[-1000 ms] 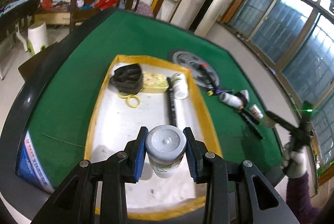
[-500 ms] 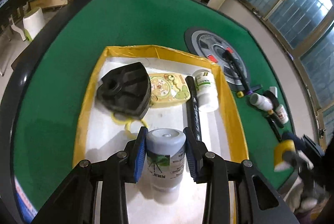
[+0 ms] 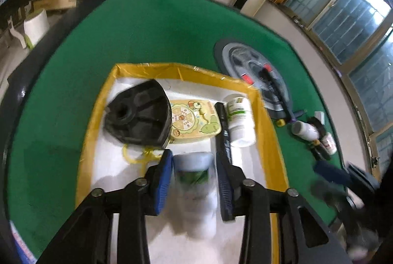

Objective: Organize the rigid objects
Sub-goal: 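Carry the white bottle into the tray and open the left tool while the right tool grasps the yellow jar, then carry the yellow jar into the tray and open the right tool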

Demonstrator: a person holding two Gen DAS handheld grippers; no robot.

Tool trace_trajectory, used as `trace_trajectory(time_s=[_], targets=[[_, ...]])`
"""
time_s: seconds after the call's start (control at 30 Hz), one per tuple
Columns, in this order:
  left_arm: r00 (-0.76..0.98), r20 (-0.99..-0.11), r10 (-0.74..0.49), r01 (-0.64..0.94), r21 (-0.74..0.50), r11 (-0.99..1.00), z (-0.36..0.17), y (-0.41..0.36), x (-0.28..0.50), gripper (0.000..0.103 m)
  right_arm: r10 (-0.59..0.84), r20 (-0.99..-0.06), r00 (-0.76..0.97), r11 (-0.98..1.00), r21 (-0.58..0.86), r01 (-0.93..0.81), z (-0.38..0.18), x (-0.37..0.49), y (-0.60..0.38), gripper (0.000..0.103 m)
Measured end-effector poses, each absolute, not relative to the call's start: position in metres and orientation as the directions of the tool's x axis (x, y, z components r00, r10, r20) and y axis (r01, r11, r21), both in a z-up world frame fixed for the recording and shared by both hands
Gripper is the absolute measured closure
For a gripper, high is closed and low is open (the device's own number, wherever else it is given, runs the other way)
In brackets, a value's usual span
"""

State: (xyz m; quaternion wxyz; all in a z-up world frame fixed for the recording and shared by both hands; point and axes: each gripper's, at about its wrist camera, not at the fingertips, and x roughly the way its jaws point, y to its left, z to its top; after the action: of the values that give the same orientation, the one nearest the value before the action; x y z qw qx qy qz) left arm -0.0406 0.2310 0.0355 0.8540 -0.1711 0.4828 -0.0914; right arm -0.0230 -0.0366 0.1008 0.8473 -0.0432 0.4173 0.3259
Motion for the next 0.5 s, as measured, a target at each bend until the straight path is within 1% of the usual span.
trace_trajectory(time_s=[0.03,0.07,0.1,0.17,0.2,0.27,0.4,0.5], targets=[[0.538,-0.779,-0.322,-0.002,-0.383,0.924,0.043,0.234,-0.049,0.053,0.5,-0.742,0.447,0.796,0.19,-0.575,0.097,-0.021,-0.045,0.064],[0.562,-0.763,-0.32,0.002,-0.386,0.922,0.052,0.238,-0.06,0.044,0.49,-0.748,0.447,0.8,0.183,-0.571,0.094,-0.02,-0.05,0.064],[0.583,-0.747,-0.321,0.007,-0.39,0.921,0.059,0.243,-0.07,0.041,0.481,-0.761,0.435,0.8,0.178,-0.573,0.089,-0.02,-0.055,0.064],[0.615,-0.714,-0.334,0.024,-0.407,0.913,0.07,0.255,-0.093,0.041,0.482,-0.775,0.409,0.786,0.176,-0.593,0.083,-0.025,-0.06,0.064],[0.628,-0.698,-0.343,0.027,-0.422,0.906,0.075,0.261,-0.104,0.037,0.478,-0.784,0.396,0.775,0.163,-0.611,0.077,-0.03,-0.061,0.064],[0.643,-0.682,-0.348,0.021,-0.439,0.898,0.078,0.271,-0.118,0.035,0.454,-0.806,0.38,0.756,0.122,-0.643,0.068,-0.037,-0.057,0.064],[0.647,-0.683,-0.339,-0.007,-0.45,0.893,0.077,0.28,-0.138,0.035,0.485,-0.789,0.378,0.721,0.117,-0.683,0.066,-0.039,-0.051,0.062],[0.65,-0.68,-0.341,-0.023,-0.465,0.885,0.074,0.284,-0.151,0.035,0.467,-0.808,0.359,0.71,0.1,-0.698,0.058,-0.036,-0.041,0.062]])
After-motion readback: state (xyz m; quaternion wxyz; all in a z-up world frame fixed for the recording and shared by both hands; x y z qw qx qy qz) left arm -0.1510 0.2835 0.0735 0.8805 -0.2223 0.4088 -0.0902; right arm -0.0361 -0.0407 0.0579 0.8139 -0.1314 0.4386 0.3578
